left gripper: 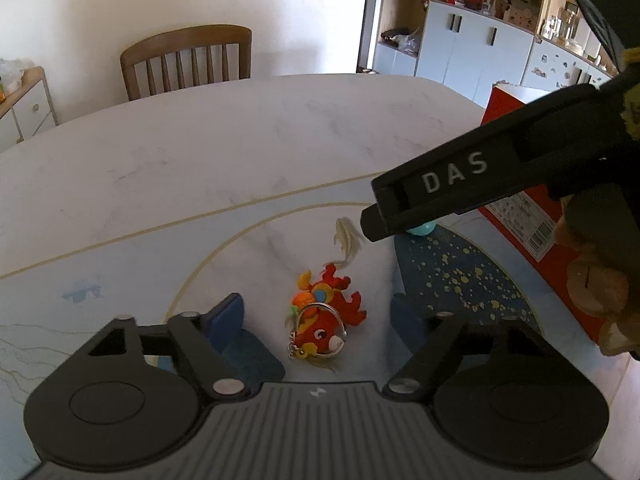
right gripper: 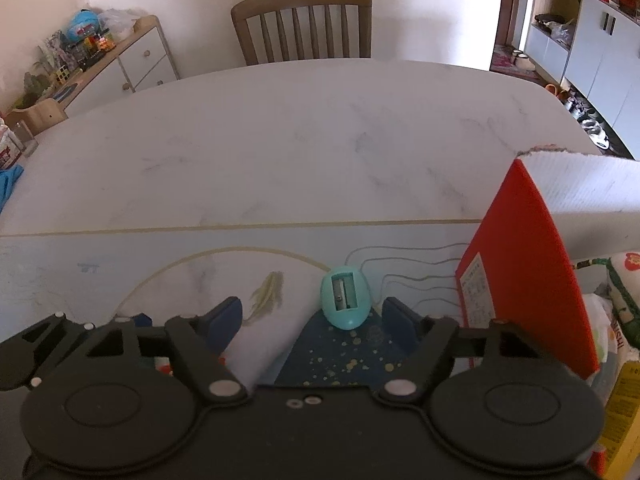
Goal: Organize objects
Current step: 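Grasp the red fish keychain toy with left tool while right grasps the teal sharpener, then carry the fish toy and teal sharpener over the box with both tools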
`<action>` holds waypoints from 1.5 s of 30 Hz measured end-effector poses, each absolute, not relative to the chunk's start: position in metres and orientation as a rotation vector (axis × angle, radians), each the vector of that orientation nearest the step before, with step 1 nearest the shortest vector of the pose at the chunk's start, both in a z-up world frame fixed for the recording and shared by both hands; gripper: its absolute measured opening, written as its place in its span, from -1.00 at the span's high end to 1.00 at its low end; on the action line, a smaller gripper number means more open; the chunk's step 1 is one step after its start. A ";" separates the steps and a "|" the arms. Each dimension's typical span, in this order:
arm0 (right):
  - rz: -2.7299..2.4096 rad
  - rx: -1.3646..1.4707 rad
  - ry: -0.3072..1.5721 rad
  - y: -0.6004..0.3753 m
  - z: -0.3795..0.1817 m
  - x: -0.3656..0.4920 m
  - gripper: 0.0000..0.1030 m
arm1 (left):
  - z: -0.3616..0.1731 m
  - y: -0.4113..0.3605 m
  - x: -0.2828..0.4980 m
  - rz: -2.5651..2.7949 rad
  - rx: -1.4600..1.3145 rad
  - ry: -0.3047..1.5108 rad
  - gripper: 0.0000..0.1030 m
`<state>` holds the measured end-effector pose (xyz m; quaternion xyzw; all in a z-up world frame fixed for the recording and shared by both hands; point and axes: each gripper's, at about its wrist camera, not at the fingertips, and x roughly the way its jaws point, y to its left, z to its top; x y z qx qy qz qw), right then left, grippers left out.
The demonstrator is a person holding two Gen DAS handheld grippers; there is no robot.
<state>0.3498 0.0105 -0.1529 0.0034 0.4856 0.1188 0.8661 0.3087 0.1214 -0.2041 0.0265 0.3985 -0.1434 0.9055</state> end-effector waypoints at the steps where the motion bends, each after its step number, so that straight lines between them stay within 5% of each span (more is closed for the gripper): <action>1: 0.249 0.008 1.022 0.010 -0.155 0.351 -0.39 | -0.205 0.121 0.308 -0.297 0.057 0.823 -0.44; 7: 0.240 0.001 1.036 0.009 -0.162 0.357 -0.20 | -0.207 0.118 0.304 -0.284 0.069 0.820 -0.39; 17: 0.216 -0.038 1.041 0.011 -0.169 0.364 0.24 | -0.204 0.112 0.309 -0.287 0.101 0.818 0.17; 22: 0.201 -0.051 1.035 0.011 -0.170 0.365 0.43 | -0.201 0.110 0.311 -0.299 0.113 0.830 0.22; 45: 0.265 0.009 0.984 -0.005 -0.117 0.314 0.44 | -0.171 0.108 0.295 -0.313 0.100 0.857 0.25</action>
